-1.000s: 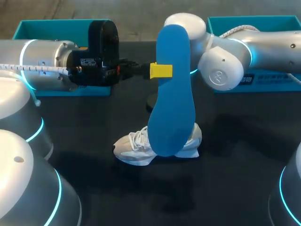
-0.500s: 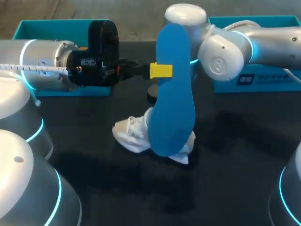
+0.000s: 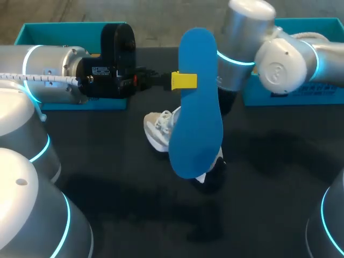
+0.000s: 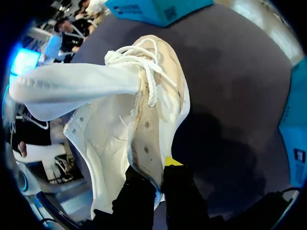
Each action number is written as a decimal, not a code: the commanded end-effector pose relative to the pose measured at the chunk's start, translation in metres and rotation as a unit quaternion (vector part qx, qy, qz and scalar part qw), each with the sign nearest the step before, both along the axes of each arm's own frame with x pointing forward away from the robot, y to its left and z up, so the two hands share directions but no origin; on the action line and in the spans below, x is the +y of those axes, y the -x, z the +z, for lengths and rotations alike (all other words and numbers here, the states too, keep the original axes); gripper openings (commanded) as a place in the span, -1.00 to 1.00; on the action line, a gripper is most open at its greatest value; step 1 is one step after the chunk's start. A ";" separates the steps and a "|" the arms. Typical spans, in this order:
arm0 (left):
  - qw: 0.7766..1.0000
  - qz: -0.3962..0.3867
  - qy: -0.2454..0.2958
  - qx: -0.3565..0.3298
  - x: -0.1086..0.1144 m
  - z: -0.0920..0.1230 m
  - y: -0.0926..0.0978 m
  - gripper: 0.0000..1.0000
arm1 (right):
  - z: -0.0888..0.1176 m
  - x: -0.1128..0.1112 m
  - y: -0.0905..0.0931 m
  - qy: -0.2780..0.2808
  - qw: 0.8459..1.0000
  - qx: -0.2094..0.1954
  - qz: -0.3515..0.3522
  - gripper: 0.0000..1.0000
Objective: Take the shoe out of the shoebox, open the shoe tongue, remove and reinsert the insole, then place the shoe into the shoebox
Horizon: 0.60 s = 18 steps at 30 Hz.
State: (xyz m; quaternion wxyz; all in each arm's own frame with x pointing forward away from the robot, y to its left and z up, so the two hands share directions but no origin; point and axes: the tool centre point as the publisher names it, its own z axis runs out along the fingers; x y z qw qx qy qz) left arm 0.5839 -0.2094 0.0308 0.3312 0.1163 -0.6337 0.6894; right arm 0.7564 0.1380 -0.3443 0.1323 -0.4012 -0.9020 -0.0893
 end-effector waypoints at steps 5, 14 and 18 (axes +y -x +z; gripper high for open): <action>1.000 0.000 0.000 0.000 -0.001 -0.001 0.000 -1.00 | 0.005 -0.002 0.012 -0.024 0.980 -0.040 -0.192 -1.00; 1.000 0.000 0.000 0.000 -0.001 -0.001 0.000 -1.00 | -0.001 0.007 0.003 -0.003 0.972 -0.040 -0.231 -1.00; 1.000 0.000 0.000 0.000 -0.001 -0.001 0.000 -1.00 | -0.007 0.011 0.000 -0.006 0.973 -0.040 -0.229 -1.00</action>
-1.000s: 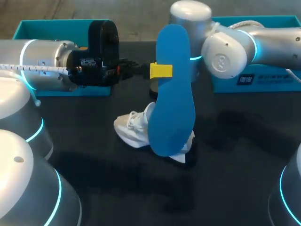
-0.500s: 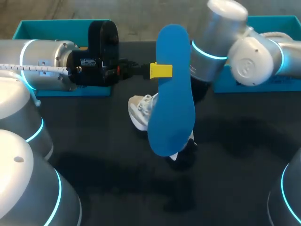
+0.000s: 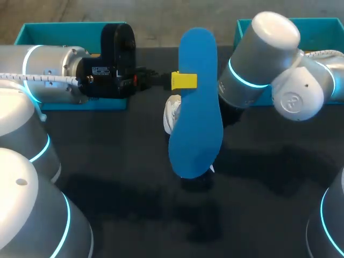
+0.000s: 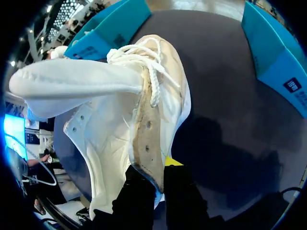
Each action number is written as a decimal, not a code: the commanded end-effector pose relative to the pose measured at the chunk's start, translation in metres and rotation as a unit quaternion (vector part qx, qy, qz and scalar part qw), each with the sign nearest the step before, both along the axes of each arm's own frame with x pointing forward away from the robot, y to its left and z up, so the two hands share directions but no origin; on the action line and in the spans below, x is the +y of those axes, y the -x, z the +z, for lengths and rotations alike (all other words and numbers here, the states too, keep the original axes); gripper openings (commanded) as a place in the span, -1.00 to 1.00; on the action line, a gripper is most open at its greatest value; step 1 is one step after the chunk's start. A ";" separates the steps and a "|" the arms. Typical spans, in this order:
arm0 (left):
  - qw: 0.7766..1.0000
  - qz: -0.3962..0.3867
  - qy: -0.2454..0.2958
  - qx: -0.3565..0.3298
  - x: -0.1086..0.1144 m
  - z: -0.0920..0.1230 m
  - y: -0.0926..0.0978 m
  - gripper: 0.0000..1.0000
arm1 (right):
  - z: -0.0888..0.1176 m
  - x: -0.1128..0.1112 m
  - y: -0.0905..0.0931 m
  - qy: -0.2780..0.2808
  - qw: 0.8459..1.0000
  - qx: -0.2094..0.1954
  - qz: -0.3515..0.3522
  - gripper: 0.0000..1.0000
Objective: Take the shoe out of the shoebox, open the shoe tongue, remove and reinsert the insole, then place the shoe into the shoebox
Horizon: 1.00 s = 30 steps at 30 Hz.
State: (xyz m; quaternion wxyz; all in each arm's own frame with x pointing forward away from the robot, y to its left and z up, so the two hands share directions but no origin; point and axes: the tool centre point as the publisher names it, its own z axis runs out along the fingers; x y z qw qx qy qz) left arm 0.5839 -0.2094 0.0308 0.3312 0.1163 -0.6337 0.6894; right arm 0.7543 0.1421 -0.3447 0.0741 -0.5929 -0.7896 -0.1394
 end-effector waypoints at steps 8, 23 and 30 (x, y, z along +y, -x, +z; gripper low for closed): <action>1.000 0.000 0.000 0.000 -0.001 -0.001 0.000 -1.00 | -0.023 0.010 -0.003 -0.019 1.000 0.012 -0.005 -1.00; 1.000 0.000 0.000 0.000 -0.001 -0.001 0.000 -1.00 | -0.049 0.012 -0.003 -0.015 0.999 0.036 -0.012 -1.00; 1.000 0.000 0.000 0.000 -0.001 -0.001 0.000 -1.00 | -0.048 0.012 -0.003 -0.015 0.999 0.042 -0.015 -0.38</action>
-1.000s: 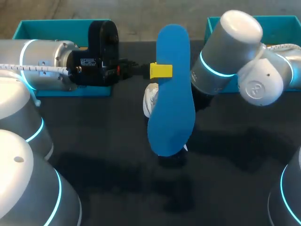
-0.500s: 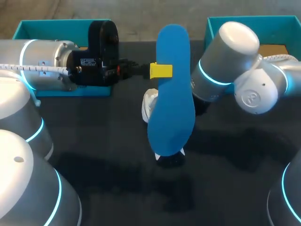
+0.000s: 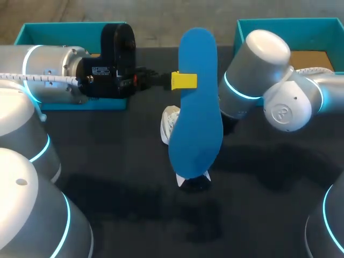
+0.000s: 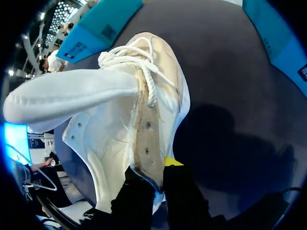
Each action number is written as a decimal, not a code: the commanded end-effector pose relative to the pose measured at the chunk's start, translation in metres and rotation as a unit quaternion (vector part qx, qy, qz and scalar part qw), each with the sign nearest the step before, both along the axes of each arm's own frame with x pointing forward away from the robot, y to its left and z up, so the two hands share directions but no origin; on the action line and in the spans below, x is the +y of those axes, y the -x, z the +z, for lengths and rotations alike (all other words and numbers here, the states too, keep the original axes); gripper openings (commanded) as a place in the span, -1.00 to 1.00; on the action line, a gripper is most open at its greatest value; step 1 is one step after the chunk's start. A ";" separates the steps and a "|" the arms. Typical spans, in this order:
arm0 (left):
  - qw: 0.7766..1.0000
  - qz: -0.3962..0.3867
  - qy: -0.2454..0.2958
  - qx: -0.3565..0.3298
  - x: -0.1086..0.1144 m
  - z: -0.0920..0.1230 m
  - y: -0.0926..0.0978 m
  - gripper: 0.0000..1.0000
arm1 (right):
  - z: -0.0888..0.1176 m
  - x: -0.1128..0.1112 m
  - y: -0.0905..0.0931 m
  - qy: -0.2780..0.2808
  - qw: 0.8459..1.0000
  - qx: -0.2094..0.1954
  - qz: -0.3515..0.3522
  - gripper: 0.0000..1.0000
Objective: Take the shoe out of the shoebox, open the shoe tongue, remove and reinsert the insole, then place the shoe into the shoebox
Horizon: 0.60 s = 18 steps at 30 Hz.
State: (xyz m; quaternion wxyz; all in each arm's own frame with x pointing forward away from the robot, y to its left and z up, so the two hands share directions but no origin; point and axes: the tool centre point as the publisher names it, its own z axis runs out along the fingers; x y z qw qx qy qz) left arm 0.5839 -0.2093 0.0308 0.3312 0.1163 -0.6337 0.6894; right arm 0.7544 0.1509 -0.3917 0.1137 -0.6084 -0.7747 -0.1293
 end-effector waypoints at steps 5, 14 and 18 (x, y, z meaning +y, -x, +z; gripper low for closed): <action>1.000 0.000 0.000 0.000 -0.001 -0.001 0.000 -1.00 | 0.010 0.004 0.002 -0.001 1.000 0.002 -0.004 1.00; 1.000 0.000 0.000 0.000 -0.001 -0.001 0.000 -1.00 | 0.038 -0.001 0.011 -0.011 1.000 -0.008 -0.022 1.00; 1.000 0.000 0.000 0.000 -0.001 -0.001 0.000 -1.00 | 0.052 -0.004 0.014 -0.031 0.999 -0.011 -0.022 1.00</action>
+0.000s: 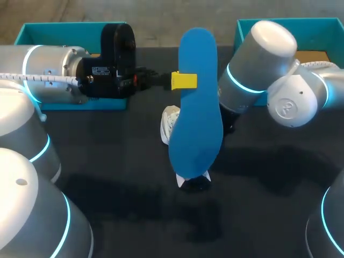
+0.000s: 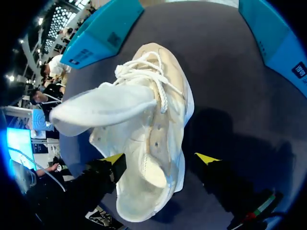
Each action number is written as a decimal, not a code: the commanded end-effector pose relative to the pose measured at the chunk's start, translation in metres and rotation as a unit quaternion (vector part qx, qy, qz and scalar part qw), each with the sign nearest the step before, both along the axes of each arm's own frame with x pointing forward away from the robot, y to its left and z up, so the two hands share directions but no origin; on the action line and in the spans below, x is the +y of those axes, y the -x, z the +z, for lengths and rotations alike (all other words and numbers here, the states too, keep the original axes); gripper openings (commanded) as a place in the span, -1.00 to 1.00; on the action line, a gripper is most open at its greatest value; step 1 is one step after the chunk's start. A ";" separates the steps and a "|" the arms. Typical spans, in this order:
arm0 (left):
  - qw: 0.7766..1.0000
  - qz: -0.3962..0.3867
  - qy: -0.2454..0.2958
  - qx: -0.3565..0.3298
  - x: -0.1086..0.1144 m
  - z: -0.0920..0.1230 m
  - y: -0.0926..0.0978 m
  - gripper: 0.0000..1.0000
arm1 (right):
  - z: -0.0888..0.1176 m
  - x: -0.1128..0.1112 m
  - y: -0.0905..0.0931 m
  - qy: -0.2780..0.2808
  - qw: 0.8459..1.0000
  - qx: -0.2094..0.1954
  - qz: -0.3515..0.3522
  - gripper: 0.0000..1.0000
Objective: Take the shoe out of the shoebox, open the shoe tongue, remove and reinsert the insole, then place the shoe into the shoebox
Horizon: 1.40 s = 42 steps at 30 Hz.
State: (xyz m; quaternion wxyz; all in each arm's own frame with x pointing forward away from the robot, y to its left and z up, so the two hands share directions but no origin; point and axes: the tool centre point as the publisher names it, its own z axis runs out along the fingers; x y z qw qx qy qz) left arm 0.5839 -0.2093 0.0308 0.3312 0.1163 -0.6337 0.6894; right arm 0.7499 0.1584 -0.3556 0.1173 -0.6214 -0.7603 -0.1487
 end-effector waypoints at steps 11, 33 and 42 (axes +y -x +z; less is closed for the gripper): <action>1.000 0.000 0.000 0.000 -0.001 -0.001 0.000 -1.00 | 0.028 -0.013 0.009 -0.040 0.999 -0.025 0.005 1.00; 1.000 0.000 0.000 0.000 -0.001 -0.001 0.000 -1.00 | 0.048 -0.017 0.012 -0.091 0.995 -0.025 -0.020 1.00; 1.000 0.000 0.000 0.000 -0.001 -0.001 0.000 -1.00 | 0.081 -0.026 0.011 -0.175 0.984 -0.010 -0.031 1.00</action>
